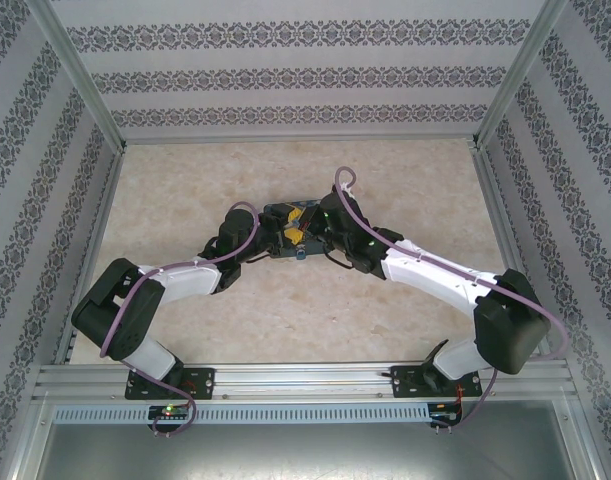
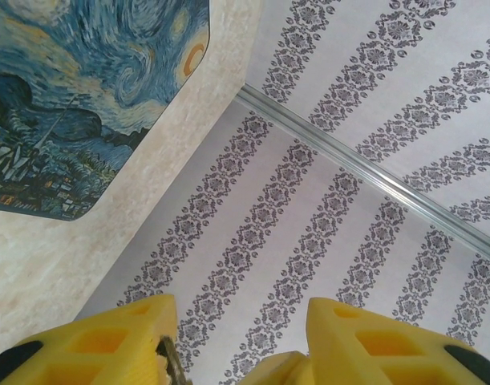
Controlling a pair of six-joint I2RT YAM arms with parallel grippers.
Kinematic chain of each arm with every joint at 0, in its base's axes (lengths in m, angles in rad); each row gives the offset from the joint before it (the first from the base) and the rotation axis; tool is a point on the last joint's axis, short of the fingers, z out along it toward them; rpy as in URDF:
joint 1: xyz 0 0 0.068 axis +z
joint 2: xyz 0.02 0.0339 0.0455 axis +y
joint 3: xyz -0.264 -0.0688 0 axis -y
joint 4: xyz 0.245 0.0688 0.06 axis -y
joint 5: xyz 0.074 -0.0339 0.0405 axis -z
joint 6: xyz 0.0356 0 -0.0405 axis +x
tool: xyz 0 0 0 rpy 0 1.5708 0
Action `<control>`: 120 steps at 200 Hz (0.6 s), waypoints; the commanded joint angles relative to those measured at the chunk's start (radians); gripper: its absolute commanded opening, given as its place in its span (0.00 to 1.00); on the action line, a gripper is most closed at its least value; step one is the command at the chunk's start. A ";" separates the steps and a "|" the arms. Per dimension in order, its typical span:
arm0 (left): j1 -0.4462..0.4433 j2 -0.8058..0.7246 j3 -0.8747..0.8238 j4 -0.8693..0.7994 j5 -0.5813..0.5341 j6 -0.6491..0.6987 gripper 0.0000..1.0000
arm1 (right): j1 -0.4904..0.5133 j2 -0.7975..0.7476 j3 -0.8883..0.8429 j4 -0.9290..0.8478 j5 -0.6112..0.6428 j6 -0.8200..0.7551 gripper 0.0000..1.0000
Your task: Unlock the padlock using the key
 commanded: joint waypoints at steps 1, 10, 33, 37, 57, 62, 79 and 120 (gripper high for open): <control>-0.013 -0.013 -0.012 0.026 -0.026 -0.003 0.46 | -0.008 -0.040 -0.020 0.016 0.037 0.015 0.00; -0.013 -0.017 -0.013 0.021 -0.027 0.000 0.46 | -0.009 -0.043 -0.021 0.016 0.040 0.014 0.00; -0.013 -0.021 -0.016 0.008 -0.030 0.008 0.45 | -0.010 -0.046 -0.022 0.016 0.040 0.014 0.00; -0.012 -0.022 -0.016 0.008 -0.029 0.010 0.45 | -0.010 -0.046 -0.022 0.016 0.040 0.014 0.00; -0.013 -0.026 -0.021 0.000 -0.033 0.013 0.42 | -0.011 -0.047 -0.024 0.016 0.041 0.015 0.00; -0.013 -0.027 -0.020 -0.004 -0.033 0.014 0.42 | -0.011 -0.049 -0.025 0.016 0.042 0.014 0.00; -0.013 -0.032 -0.025 -0.013 -0.039 0.019 0.40 | -0.012 -0.051 -0.027 0.016 0.042 0.015 0.00; -0.013 -0.035 -0.030 -0.026 -0.043 0.025 0.34 | -0.013 -0.057 -0.031 0.014 0.048 0.014 0.00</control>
